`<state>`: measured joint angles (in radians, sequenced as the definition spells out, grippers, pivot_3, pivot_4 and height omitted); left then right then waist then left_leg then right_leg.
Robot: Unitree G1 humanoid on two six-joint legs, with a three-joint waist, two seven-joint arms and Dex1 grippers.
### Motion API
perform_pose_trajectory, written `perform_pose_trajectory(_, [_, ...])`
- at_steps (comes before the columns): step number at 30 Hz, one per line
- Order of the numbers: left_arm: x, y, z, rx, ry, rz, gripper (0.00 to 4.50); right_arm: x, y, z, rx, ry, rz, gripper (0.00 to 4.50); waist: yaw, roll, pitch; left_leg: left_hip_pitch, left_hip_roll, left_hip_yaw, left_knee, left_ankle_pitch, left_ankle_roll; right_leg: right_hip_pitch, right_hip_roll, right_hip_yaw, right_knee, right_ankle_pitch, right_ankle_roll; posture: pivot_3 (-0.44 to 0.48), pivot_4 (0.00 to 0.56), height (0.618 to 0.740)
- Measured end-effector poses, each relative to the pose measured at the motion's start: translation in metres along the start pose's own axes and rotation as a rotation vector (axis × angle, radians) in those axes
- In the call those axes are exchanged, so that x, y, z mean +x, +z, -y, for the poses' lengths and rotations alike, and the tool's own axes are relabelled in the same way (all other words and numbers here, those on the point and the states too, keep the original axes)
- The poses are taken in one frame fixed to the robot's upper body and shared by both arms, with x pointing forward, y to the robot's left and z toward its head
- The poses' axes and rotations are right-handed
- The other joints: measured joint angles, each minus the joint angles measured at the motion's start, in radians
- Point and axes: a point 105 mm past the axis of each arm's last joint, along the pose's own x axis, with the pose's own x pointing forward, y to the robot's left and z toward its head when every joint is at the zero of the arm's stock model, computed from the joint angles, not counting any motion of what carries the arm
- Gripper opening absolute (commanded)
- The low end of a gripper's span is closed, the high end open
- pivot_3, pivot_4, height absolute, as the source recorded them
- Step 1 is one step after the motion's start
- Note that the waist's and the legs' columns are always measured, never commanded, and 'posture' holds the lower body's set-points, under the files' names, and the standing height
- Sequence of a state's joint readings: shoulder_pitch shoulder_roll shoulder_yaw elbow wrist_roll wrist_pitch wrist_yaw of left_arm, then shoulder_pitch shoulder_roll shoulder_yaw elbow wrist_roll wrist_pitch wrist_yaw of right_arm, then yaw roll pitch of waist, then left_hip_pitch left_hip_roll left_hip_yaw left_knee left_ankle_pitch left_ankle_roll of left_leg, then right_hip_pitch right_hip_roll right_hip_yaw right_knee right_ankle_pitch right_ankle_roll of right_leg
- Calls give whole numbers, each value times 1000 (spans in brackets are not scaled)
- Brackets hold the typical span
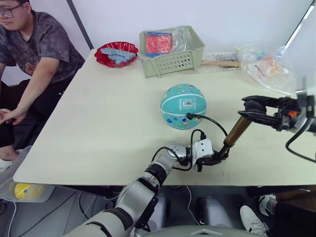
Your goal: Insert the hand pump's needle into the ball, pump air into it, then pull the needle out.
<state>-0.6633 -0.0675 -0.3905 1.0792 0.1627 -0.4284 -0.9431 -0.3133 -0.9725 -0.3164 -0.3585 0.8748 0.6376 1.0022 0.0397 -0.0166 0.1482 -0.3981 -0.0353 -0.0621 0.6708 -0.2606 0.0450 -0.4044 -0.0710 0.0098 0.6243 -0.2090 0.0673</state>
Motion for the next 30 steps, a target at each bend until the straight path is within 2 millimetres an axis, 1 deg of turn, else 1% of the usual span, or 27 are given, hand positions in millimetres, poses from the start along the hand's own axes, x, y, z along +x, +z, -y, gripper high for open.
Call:
perform_pose_trajectory(3, [0,0,0,0,1,0,1089,-1,12,2,2,-4,19,1633,-1,0,0,0,0,0,0,0,0,0,0,0,0,0,0,0,150,738])
perform_pose_trajectory(5, [0,0,0,-1,1,0,1089,0,24,4,-5,-5,30,1633,-1,1,0,0,0,0,0,0,0,0,0,0,0,0,0,0,150,738])
perform_pose_trajectory(8, [0,0,0,-1,0,1,1089,-2,27,5,-3,-12,28,1633,0,1,0,-1,0,0,0,0,0,-1,-1,0,0,0,0,0,150,738])
perform_pose_trajectory(12, [0,0,0,-1,-2,1,1089,-4,24,4,3,-23,38,1633,0,0,0,-1,0,0,0,0,0,-1,-1,0,0,0,0,0,150,738])
perform_pose_trajectory(16, [0,-1,0,-3,1,-2,1089,-3,12,-1,-15,-27,41,1633,-1,0,-1,0,0,0,0,0,0,0,0,0,0,0,0,0,150,738])
perform_pose_trajectory(19, [-1,-2,0,-5,5,-6,1089,-1,0,-4,-31,-28,46,1633,-2,-2,-2,2,1,0,0,0,0,1,0,0,0,0,0,0,150,738])
perform_pose_trajectory(23, [-1,-3,0,-7,8,-10,1089,6,-25,-10,-33,-12,12,1633,-3,-5,-5,3,1,0,0,0,0,1,1,0,0,0,0,0,150,738])
perform_pose_trajectory(24, [-1,-3,0,-7,8,-10,1089,7,-29,-10,-31,-11,6,1633,-3,-5,-5,3,1,0,0,0,0,1,1,0,0,0,0,0,150,738])
perform_pose_trajectory(25, [-1,-3,0,-7,8,-10,1089,9,-38,-11,-20,-13,1,1633,-3,-6,-5,3,1,0,0,0,0,1,1,0,0,0,0,0,150,738])
perform_pose_trajectory(26, [-1,-3,0,-7,7,-10,1089,10,-42,-12,-18,-12,-2,1633,-2,-6,-5,3,1,0,0,0,0,1,1,0,0,0,0,0,150,738])
perform_pose_trajectory(27, [-1,-4,0,-8,6,-11,1089,13,-53,-15,-5,-16,1,1633,-3,-7,-6,3,1,0,0,0,0,1,1,0,0,0,0,0,150,738])
perform_pose_trajectory(30, [-1,-4,0,-8,6,-12,1089,16,-69,-18,0,-24,-13,1633,-2,-7,-6,3,1,0,0,0,0,1,1,0,0,0,0,0,150,738])
